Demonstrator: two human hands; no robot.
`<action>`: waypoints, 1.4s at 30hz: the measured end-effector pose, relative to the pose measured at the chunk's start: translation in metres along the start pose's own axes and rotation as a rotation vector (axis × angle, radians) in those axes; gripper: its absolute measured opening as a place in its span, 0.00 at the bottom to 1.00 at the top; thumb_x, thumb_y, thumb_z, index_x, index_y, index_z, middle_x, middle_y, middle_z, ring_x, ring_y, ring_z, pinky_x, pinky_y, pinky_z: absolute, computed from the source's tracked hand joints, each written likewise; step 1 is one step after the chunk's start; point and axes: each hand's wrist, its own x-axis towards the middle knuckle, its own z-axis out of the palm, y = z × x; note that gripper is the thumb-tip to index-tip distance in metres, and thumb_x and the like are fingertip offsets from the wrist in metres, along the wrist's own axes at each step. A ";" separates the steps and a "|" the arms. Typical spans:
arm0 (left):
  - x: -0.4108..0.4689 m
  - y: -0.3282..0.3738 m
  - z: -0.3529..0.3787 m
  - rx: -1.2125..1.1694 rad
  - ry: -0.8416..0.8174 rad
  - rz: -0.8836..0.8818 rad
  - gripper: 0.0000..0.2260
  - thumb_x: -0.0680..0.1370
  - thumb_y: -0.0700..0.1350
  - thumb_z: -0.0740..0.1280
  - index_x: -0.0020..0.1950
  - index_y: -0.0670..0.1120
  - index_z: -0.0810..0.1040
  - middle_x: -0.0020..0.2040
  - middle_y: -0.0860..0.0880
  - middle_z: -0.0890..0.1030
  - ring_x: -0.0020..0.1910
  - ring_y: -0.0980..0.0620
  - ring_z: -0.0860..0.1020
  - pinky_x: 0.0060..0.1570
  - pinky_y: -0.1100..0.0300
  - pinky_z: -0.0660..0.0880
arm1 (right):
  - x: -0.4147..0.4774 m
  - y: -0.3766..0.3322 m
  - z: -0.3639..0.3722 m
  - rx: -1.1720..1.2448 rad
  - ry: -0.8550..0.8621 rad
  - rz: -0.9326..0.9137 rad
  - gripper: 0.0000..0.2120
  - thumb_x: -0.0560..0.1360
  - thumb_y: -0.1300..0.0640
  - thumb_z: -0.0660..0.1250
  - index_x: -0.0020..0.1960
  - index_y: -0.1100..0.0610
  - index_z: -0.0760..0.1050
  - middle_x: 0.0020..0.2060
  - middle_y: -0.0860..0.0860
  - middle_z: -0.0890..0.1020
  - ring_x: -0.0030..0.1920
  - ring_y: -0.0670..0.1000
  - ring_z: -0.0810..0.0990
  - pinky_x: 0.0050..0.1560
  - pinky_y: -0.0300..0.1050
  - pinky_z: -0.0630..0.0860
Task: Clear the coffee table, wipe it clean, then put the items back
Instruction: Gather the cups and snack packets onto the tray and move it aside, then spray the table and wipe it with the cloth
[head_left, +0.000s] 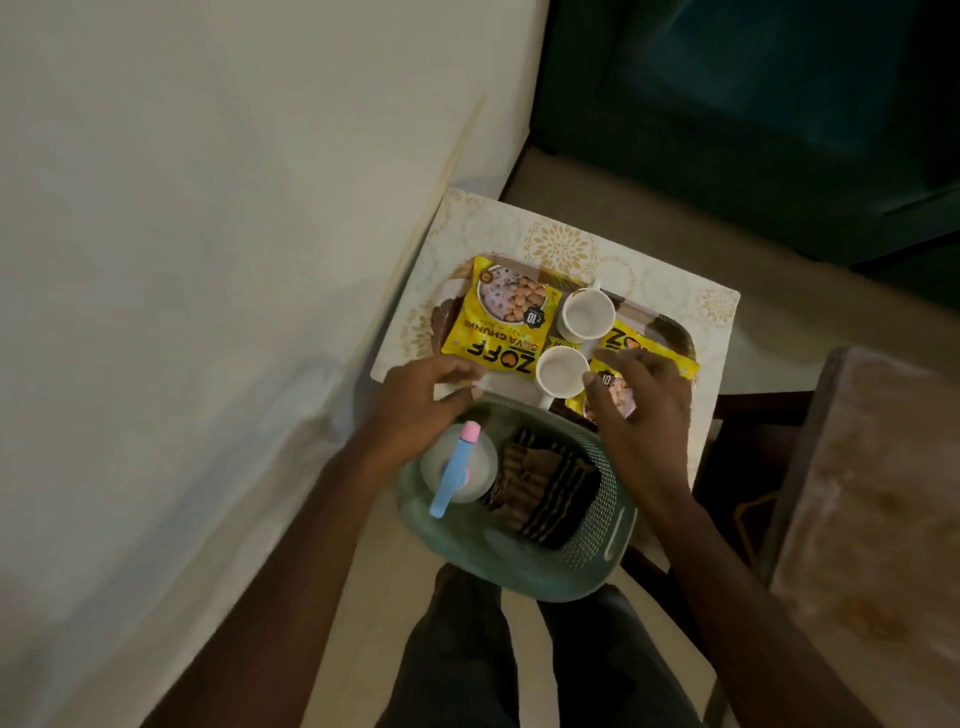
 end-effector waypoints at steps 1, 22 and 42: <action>-0.008 0.000 0.000 -0.029 -0.001 -0.013 0.09 0.76 0.40 0.71 0.55 0.48 0.83 0.54 0.54 0.84 0.55 0.61 0.80 0.56 0.66 0.74 | -0.008 -0.006 -0.001 0.026 0.003 -0.032 0.13 0.78 0.50 0.69 0.62 0.49 0.80 0.58 0.51 0.77 0.62 0.51 0.70 0.60 0.45 0.65; -0.065 -0.052 0.027 0.139 -0.071 0.085 0.34 0.66 0.42 0.80 0.69 0.57 0.71 0.60 0.53 0.80 0.57 0.54 0.78 0.53 0.55 0.79 | -0.059 0.033 0.067 -0.593 -0.599 -0.066 0.33 0.77 0.58 0.64 0.79 0.57 0.57 0.76 0.59 0.62 0.73 0.62 0.64 0.71 0.58 0.65; -0.072 -0.016 0.032 0.235 0.011 0.073 0.29 0.68 0.48 0.79 0.67 0.50 0.74 0.53 0.49 0.82 0.47 0.53 0.77 0.49 0.59 0.77 | -0.066 0.007 0.023 -0.405 -0.826 0.074 0.21 0.75 0.55 0.70 0.64 0.56 0.67 0.58 0.56 0.80 0.57 0.57 0.79 0.56 0.53 0.78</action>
